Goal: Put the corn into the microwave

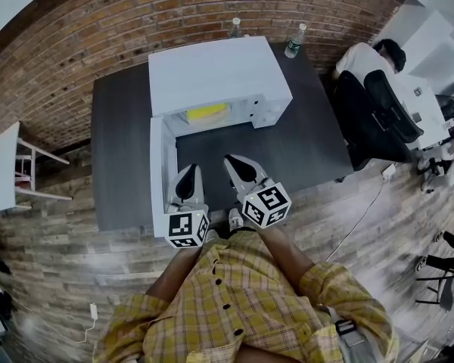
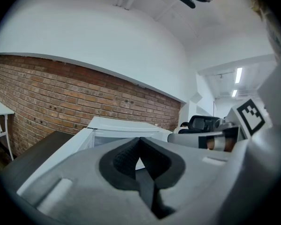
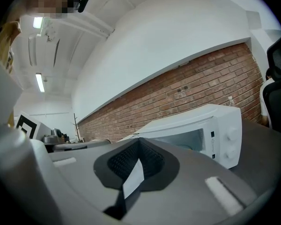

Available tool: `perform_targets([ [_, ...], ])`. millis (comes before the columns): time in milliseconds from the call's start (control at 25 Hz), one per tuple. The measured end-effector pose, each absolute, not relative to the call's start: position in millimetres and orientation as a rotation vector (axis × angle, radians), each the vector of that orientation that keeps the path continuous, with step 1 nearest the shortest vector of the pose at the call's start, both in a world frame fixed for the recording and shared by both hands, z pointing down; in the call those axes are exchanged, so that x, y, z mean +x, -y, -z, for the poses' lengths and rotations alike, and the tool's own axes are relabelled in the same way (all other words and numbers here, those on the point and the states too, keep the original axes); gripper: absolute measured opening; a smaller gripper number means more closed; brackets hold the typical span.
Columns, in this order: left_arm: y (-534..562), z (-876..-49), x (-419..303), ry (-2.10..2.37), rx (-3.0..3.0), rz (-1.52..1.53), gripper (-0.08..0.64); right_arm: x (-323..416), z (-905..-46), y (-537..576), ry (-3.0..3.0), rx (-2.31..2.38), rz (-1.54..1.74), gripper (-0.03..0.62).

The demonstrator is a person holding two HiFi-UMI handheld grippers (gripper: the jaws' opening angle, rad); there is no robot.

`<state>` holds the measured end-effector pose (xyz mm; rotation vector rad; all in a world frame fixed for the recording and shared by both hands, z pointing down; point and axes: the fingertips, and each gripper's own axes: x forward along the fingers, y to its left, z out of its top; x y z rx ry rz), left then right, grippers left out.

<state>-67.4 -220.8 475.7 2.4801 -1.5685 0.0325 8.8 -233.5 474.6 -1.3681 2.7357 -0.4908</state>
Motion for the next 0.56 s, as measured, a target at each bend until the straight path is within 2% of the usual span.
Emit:
perform_targets([
  [560,209,-471,-65,1.542,2.519,-0.025,-0.003,14,-471,220,-2.695,-1.412,0.480,0.003],
])
